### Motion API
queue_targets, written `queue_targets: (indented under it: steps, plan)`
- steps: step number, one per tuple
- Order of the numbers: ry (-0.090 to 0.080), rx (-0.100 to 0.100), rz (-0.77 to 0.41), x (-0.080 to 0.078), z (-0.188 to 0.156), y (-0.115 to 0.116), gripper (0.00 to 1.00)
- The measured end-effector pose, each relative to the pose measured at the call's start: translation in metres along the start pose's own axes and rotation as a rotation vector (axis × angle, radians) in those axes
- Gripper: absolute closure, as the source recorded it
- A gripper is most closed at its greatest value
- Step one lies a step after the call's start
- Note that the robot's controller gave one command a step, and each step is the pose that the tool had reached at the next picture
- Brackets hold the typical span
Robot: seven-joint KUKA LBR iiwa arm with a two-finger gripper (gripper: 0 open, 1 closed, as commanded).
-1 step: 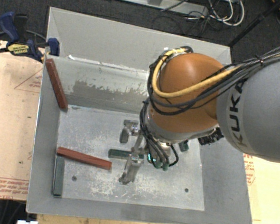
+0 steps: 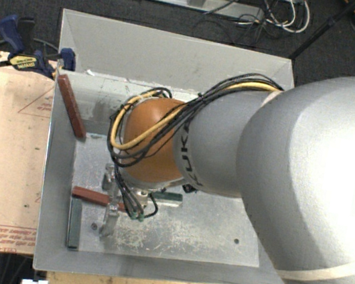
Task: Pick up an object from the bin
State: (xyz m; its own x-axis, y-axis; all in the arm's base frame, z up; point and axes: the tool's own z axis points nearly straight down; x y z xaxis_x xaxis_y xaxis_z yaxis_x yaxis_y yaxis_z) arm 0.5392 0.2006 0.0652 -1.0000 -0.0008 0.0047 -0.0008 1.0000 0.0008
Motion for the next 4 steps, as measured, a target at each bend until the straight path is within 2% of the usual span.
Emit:
queue_targets:
  steps: [4]
  plan:
    - [-0.006, -0.001, 0.004, -0.0016, -0.0009, 0.0014, 0.00]
